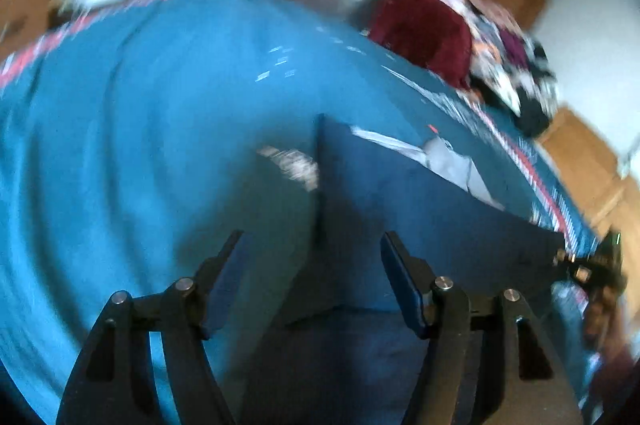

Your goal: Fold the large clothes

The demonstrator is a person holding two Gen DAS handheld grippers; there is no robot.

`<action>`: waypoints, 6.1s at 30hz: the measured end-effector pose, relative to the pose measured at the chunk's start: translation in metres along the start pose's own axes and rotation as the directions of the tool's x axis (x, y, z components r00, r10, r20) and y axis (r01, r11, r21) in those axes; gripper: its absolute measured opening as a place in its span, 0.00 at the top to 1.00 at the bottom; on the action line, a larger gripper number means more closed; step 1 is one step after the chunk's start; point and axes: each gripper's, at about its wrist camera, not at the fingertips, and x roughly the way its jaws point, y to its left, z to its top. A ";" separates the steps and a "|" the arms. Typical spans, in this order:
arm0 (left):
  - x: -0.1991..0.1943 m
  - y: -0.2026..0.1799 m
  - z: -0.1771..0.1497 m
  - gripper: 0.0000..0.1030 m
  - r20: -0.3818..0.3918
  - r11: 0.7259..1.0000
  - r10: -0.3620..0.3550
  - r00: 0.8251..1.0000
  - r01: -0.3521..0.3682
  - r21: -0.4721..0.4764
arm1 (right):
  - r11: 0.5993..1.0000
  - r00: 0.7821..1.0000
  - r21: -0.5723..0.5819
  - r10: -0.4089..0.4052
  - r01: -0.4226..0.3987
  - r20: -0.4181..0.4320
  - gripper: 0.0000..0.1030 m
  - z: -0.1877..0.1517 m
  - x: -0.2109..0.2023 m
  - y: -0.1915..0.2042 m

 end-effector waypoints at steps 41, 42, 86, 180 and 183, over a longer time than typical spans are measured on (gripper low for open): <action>-0.136 0.049 -0.152 0.28 -0.317 0.969 -0.243 0.917 0.219 -0.111 | 0.987 0.965 0.049 -0.136 0.150 -0.226 0.56 -0.234 -0.158 -0.057; -0.139 0.048 -0.154 0.28 -0.314 0.966 -0.255 0.915 0.228 -0.122 | 0.988 0.962 0.036 -0.138 0.151 -0.236 0.56 -0.238 -0.155 -0.056; -0.177 -0.001 -0.145 0.28 -0.174 0.998 -0.039 0.984 0.046 0.039 | 0.944 0.961 -0.182 -0.269 0.277 0.069 0.26 -0.246 -0.211 0.014; 0.098 -0.011 0.083 0.54 -0.209 0.979 -0.165 0.964 0.134 -0.154 | 0.958 0.973 -0.212 -0.215 0.193 -0.086 0.61 0.089 0.019 -0.026; 0.067 -0.007 0.099 0.52 -0.103 0.993 -0.064 0.993 0.053 -0.107 | 0.959 0.971 -0.189 -0.227 0.210 -0.075 0.59 0.089 0.028 -0.027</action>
